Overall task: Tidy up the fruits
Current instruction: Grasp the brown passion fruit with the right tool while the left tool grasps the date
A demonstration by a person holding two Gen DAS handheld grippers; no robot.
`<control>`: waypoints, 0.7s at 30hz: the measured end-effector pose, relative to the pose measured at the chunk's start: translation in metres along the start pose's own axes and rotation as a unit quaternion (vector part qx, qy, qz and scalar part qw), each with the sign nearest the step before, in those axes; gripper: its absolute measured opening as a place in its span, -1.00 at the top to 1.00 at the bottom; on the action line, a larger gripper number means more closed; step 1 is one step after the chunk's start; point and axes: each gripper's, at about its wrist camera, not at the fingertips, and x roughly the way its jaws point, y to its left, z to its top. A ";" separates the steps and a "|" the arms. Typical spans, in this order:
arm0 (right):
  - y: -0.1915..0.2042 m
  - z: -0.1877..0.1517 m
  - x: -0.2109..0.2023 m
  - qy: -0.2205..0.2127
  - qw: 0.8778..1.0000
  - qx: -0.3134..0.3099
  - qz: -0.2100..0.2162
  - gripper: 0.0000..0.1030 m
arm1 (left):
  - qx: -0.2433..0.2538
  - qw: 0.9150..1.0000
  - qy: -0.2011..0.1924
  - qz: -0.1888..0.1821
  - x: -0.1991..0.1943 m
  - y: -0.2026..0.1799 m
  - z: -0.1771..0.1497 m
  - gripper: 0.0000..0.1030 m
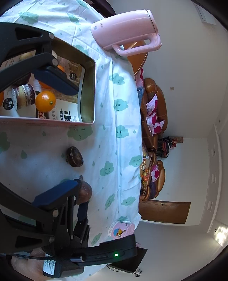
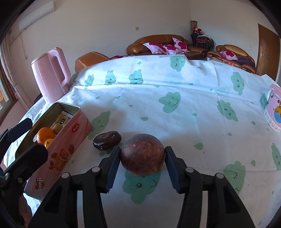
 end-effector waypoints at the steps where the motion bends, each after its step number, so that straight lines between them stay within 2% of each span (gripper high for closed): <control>1: -0.002 -0.001 -0.003 -0.006 1.000 0.002 -0.006 -0.02 | 0.004 1.000 0.002 -0.003 0.001 -0.003 0.000 -0.91; 5: -0.019 -0.002 -0.016 -0.025 0.999 0.011 -0.044 -0.02 | 0.033 0.999 0.019 -0.014 0.016 -0.025 0.005 -0.69; 7: -0.030 -0.003 -0.020 -0.029 0.998 0.026 -0.044 -0.02 | 0.044 0.998 0.035 -0.017 0.028 -0.035 0.007 -0.63; 9: -0.039 -0.004 -0.023 -0.035 0.998 0.040 -0.039 -0.02 | 0.054 0.997 0.059 -0.018 0.043 -0.043 0.009 -0.46; 11: -0.042 -0.005 -0.027 -0.041 0.997 0.044 -0.039 -0.02 | 0.060 0.994 0.085 -0.021 0.059 -0.049 0.008 -0.14; 12: -0.042 -0.005 -0.028 -0.043 0.997 0.042 -0.041 -0.02 | 0.061 0.993 0.095 -0.018 0.065 -0.050 0.008 -0.09; 15: -0.040 -0.004 -0.029 -0.048 0.997 0.039 -0.041 -0.02 | 0.058 0.991 0.117 -0.015 0.078 -0.051 0.007 -0.07; 18: -0.037 -0.004 -0.031 -0.053 0.997 0.032 -0.044 -0.02 | 0.080 0.989 0.121 0.009 0.084 -0.057 0.006 -0.07; 21: -0.037 -0.006 -0.033 -0.057 0.997 0.032 -0.042 -0.02 | 0.074 0.988 0.132 0.021 0.096 -0.054 0.007 -0.05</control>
